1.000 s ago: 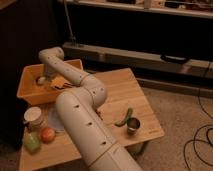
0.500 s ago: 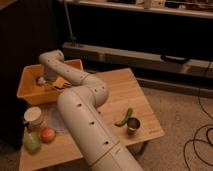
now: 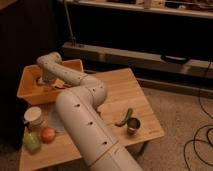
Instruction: Wipe tray with brush
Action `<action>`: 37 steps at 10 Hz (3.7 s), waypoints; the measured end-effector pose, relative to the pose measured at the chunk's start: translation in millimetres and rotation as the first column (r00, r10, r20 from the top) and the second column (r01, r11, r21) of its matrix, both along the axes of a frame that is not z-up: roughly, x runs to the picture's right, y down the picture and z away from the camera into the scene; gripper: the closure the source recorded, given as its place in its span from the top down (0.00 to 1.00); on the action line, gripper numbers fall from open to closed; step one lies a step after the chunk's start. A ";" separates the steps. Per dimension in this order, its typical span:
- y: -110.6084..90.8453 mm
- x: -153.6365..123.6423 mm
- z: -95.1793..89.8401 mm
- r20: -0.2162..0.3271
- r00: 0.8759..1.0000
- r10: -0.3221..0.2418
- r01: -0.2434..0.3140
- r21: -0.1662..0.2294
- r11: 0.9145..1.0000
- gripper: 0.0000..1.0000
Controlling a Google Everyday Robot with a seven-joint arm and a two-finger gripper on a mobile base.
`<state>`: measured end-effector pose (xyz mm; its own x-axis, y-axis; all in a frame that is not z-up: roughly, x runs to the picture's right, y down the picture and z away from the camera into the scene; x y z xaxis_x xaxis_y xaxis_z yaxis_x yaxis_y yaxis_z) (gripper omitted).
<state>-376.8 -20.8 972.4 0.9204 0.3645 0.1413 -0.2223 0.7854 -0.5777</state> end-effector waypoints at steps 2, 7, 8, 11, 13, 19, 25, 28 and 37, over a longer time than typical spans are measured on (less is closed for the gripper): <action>-0.8 0.6 6.2 -0.025 1.000 0.006 -0.005 0.029 1.000 0.65; 6.7 10.7 15.6 -0.043 0.994 0.098 -0.094 0.087 0.992 0.65; 8.0 10.8 17.0 -0.041 0.994 0.100 -0.096 0.087 0.992 0.65; 4.1 11.7 20.8 -0.031 0.995 0.091 -0.088 0.097 0.991 0.65; 2.0 14.0 22.3 -0.027 0.995 0.092 -0.090 0.091 0.992 0.65; -1.3 23.1 22.9 0.000 0.997 0.074 -0.074 0.065 0.995 0.14; -11.3 42.1 14.3 0.024 0.996 0.082 -0.083 0.055 0.995 0.05; -45.4 55.8 -13.4 0.066 0.992 0.109 -0.115 0.089 0.989 0.05; -64.6 49.3 -16.8 0.166 0.977 0.137 -0.160 0.138 0.977 0.72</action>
<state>-327.5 -85.4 955.6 0.8203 0.4594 0.3407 -0.2606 0.8304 -0.4925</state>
